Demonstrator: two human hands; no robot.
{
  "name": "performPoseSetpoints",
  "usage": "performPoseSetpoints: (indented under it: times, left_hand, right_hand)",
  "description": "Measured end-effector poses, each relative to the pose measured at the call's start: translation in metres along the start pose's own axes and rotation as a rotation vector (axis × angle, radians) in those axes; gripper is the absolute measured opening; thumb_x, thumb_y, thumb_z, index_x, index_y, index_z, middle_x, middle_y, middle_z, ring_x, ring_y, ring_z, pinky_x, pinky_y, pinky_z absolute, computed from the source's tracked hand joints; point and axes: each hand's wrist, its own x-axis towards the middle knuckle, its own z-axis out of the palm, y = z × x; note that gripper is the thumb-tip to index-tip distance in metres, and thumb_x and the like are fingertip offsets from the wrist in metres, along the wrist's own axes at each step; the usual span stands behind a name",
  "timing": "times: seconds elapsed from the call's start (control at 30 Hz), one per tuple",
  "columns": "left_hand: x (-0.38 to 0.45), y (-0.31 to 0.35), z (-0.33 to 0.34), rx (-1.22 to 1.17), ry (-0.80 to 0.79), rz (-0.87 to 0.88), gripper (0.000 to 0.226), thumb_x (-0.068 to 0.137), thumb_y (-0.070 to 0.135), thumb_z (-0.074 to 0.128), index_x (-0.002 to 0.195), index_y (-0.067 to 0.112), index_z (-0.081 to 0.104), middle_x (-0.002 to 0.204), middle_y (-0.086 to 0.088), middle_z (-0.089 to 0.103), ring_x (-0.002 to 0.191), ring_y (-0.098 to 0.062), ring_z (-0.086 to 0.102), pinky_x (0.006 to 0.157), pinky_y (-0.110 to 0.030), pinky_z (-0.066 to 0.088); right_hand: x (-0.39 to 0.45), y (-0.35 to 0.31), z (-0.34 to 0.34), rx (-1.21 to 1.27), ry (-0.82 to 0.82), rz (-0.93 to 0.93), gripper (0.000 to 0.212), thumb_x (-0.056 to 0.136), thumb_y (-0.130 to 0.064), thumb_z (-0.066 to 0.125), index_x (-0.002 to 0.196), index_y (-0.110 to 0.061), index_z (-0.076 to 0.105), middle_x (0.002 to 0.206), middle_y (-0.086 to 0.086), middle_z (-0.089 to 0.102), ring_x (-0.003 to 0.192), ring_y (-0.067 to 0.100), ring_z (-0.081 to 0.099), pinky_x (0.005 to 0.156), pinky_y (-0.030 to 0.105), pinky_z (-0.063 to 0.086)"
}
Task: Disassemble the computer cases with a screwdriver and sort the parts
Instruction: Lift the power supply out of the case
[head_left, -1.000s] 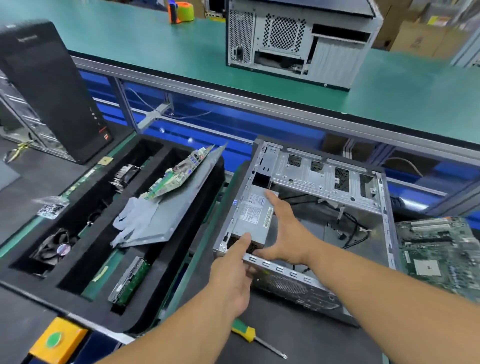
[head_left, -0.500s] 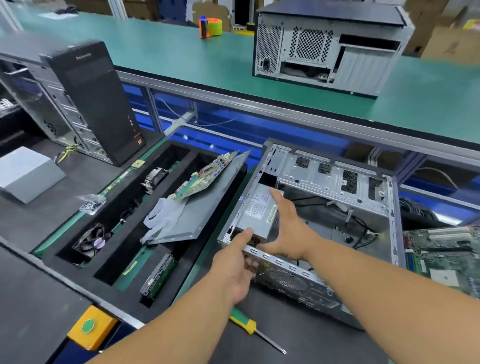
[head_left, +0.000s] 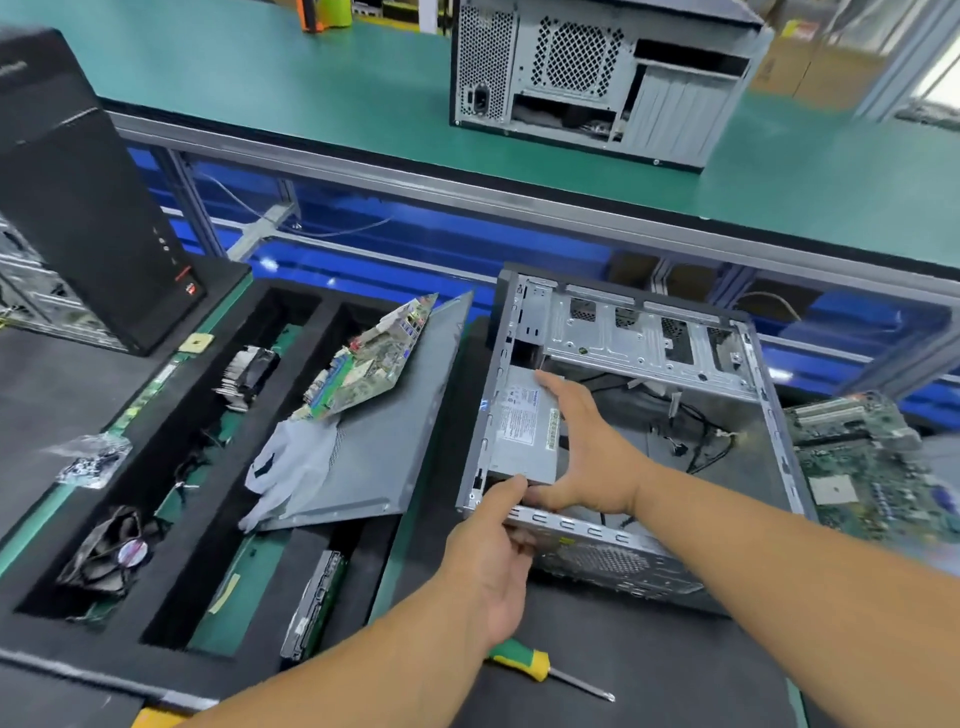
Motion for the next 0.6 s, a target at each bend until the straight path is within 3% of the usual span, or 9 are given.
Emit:
performPoseSetpoints:
  times: [0.13, 0.23, 0.37, 0.43, 0.5, 0.6]
  left_hand:
    - [-0.002, 0.003, 0.0, -0.073, -0.009, -0.019, 0.012, 0.085, 0.021, 0.08, 0.089, 0.009, 0.081, 0.086, -0.008, 0.073, 0.062, -0.014, 0.065, 0.088, -0.032, 0.053]
    - [-0.003, 0.003, 0.001, -0.075, 0.008, -0.005, 0.01, 0.082, 0.02, 0.081, 0.085, 0.01, 0.084, 0.096, -0.012, 0.076, 0.079, -0.019, 0.071, 0.102, -0.036, 0.054]
    - [-0.001, -0.001, 0.002, -0.085, 0.029, 0.029, 0.032, 0.066, 0.024, 0.085, 0.094, 0.009, 0.081, 0.101, -0.013, 0.076, 0.09, -0.022, 0.07, 0.105, -0.039, 0.052]
    - [-0.001, -0.002, 0.004, -0.092, 0.052, 0.04, 0.04, 0.065, 0.024, 0.083, 0.1, 0.008, 0.077, 0.102, -0.013, 0.076, 0.085, -0.022, 0.072, 0.098, -0.039, 0.054]
    - [-0.001, -0.002, 0.007, -0.095, 0.065, 0.058, 0.032, 0.066, 0.024, 0.081, 0.094, 0.009, 0.078, 0.098, -0.012, 0.076, 0.077, -0.02, 0.074, 0.086, -0.036, 0.054]
    - [0.0, -0.002, 0.012, -0.107, 0.087, 0.064, 0.013, 0.074, 0.021, 0.077, 0.082, 0.011, 0.08, 0.096, -0.012, 0.076, 0.078, -0.021, 0.074, 0.084, -0.035, 0.054]
  right_hand:
    - [0.003, 0.002, -0.002, 0.014, 0.043, -0.032, 0.128, 0.056, -0.057, 0.092, 0.156, -0.049, 0.011, 0.156, -0.027, 0.016, 0.141, -0.009, 0.027, 0.11, 0.019, 0.027]
    - [0.005, 0.002, -0.003, 0.028, 0.05, -0.067, 0.127, 0.057, -0.056, 0.092, 0.156, -0.045, 0.014, 0.155, -0.024, 0.019, 0.14, -0.018, 0.021, 0.109, 0.014, 0.024]
    - [0.003, 0.004, -0.002, 0.026, 0.059, -0.093, 0.127, 0.054, -0.06, 0.092, 0.154, -0.047, 0.015, 0.155, -0.019, 0.019, 0.141, 0.003, 0.033, 0.112, 0.023, 0.031]
    - [0.002, 0.006, -0.002, 0.008, 0.066, -0.101, 0.127, 0.053, -0.061, 0.091, 0.153, -0.049, 0.014, 0.155, -0.017, 0.019, 0.14, 0.009, 0.036, 0.113, 0.031, 0.037]
    - [0.003, 0.006, -0.003, -0.01, 0.068, -0.098, 0.128, 0.05, -0.063, 0.09, 0.152, -0.051, 0.013, 0.155, -0.014, 0.019, 0.139, 0.014, 0.039, 0.112, 0.039, 0.041]
    - [0.009, 0.008, -0.006, -0.04, 0.054, -0.088, 0.129, 0.048, -0.065, 0.088, 0.153, -0.048, 0.015, 0.153, -0.01, 0.019, 0.137, 0.017, 0.039, 0.111, 0.042, 0.044]
